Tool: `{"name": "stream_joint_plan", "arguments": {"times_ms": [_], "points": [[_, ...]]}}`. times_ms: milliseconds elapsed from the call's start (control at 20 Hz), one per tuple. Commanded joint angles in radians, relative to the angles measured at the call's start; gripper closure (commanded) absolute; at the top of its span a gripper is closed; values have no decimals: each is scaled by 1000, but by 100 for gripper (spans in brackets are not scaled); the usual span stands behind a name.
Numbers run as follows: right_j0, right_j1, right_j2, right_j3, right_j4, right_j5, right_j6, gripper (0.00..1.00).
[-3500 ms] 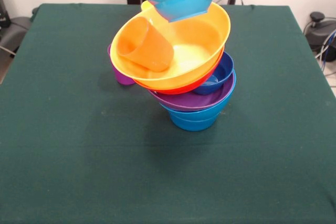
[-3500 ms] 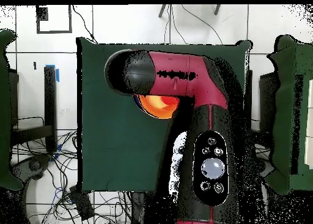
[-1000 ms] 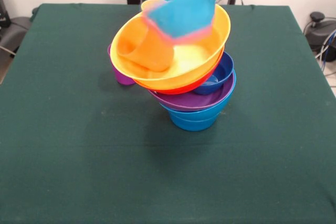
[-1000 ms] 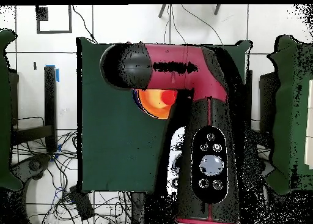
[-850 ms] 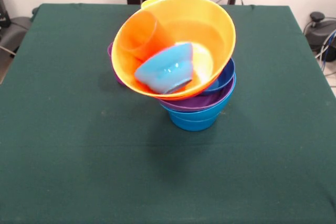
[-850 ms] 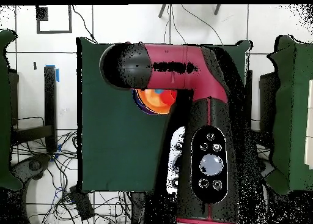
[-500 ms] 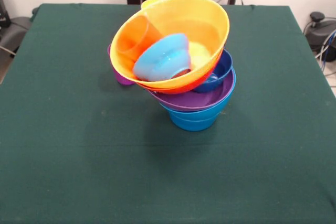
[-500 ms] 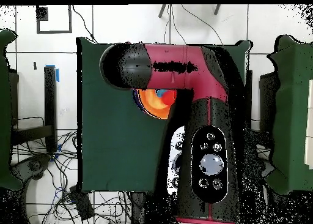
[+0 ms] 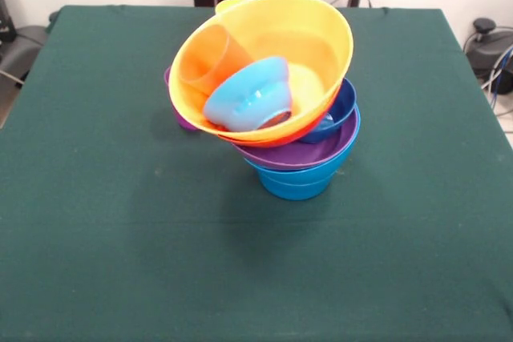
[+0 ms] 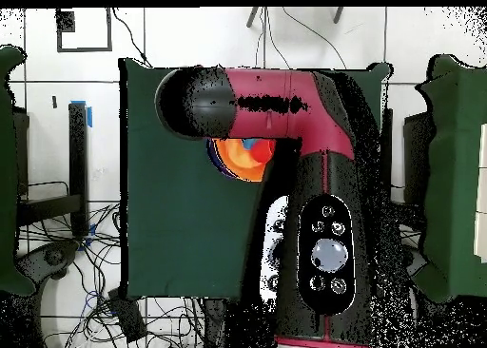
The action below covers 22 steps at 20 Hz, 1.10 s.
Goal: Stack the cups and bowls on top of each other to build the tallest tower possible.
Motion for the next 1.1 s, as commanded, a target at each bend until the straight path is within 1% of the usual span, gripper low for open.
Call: {"name": "stream_joint_plan", "arguments": {"times_ms": [50, 200, 300, 650, 850, 1100], "points": [[-17, 24, 87, -14, -67, 160, -243, 0], [-27, 7, 84, -5, -80, 185, -280, 0], [-50, -10, 88, 32, -80, 167, -309, 0], [-95, -20, 110, 52, -94, 155, -356, 0], [-72, -29, 91, 78, -108, 147, -301, 0], [-39, -44, 75, 150, -91, 90, -200, 0]]}}
